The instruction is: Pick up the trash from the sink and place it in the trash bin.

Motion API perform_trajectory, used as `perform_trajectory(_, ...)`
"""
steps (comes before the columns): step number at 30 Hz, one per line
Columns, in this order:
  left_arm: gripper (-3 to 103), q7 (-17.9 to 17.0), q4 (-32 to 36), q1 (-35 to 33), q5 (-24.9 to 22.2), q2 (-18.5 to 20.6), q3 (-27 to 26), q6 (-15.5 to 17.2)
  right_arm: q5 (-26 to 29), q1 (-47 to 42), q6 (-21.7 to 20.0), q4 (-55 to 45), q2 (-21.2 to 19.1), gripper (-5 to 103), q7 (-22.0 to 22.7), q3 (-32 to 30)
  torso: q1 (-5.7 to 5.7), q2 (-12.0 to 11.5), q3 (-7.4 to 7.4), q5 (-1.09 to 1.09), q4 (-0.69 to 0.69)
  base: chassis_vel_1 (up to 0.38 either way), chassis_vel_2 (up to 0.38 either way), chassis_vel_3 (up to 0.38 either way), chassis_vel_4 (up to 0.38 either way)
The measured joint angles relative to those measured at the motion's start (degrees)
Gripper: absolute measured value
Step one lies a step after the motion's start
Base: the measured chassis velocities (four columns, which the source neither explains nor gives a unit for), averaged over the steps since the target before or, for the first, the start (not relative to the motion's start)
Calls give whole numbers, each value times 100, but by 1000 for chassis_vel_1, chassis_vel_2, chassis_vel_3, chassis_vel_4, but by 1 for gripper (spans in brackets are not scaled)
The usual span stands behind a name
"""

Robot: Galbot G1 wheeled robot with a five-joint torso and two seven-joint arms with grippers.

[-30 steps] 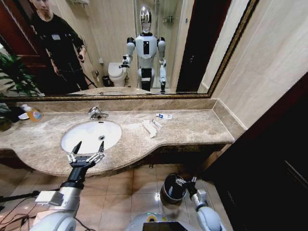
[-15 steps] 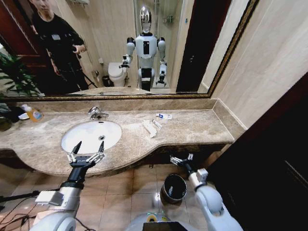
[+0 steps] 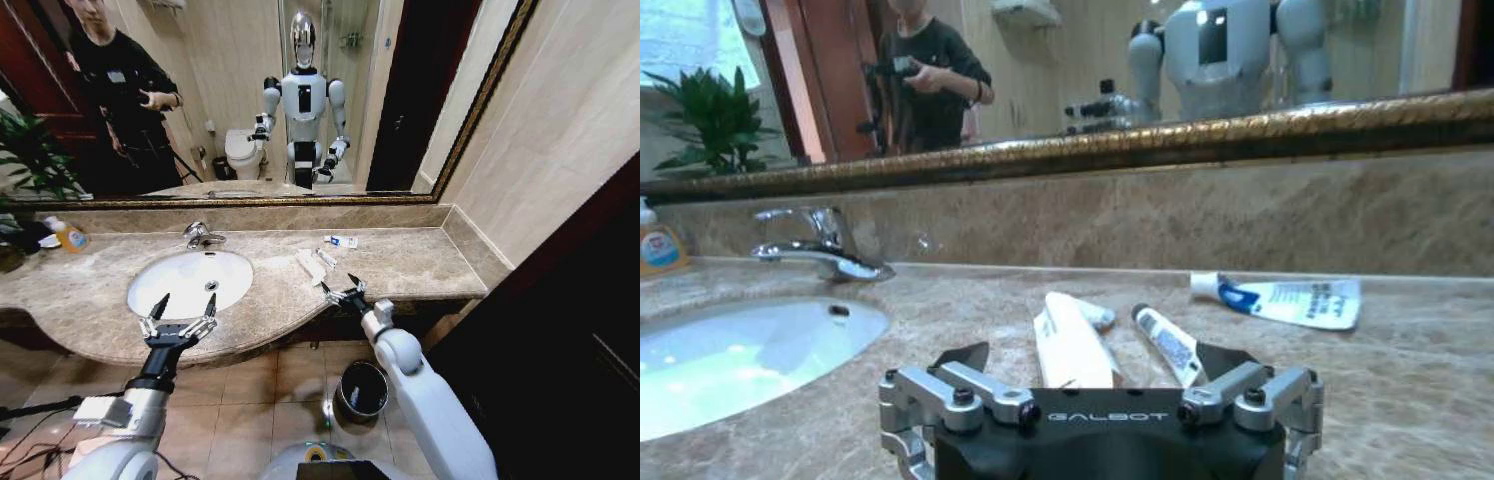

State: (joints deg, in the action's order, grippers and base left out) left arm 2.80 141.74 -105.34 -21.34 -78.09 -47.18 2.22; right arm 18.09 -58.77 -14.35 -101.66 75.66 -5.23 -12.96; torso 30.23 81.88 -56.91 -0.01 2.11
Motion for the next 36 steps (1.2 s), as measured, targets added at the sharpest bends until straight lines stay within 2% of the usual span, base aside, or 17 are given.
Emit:
perform_trajectory(12, 100, 0, 0, 0, 0, 0, 0, 0, 199, 611, -76, 730, 181, 100, 157, 392, 0, 0, 0, 0, 0, 0, 0, 0, 0)
perform_trajectory(24, 100, 0, 0, 0, 0, 0, 0, 0, 588, 747, -210, 1013, 328, 103, 300, 364, 0, 0, 1, 0, 0, 0, 0, 0, 0)
perform_trajectory(26, 100, 0, 0, 0, 0, 0, 0, 0, 625, 747, -230, 1013, 339, 99, 310, 360, 0, 0, 1, 0, 0, 0, 0, 0, 0)
perform_trajectory(30, 100, 0, 0, 0, 0, 0, 0, 0, 659, 723, -265, 1013, 351, 79, 308, 356, -1, 0, 1, 1, -1, 0, 0, 0, 0)
perform_trajectory(33, 100, 0, 0, 0, 0, 0, 0, 0, 659, 720, -275, 1013, 353, 73, 306, 356, -1, 0, 1, 1, -1, 0, 0, 0, 0)
perform_trajectory(36, 100, 0, 0, 0, 0, 0, 0, 0, 655, 724, -293, 1013, 365, 57, 306, 354, -1, 0, 1, 1, 0, 0, 0, 0, 0)
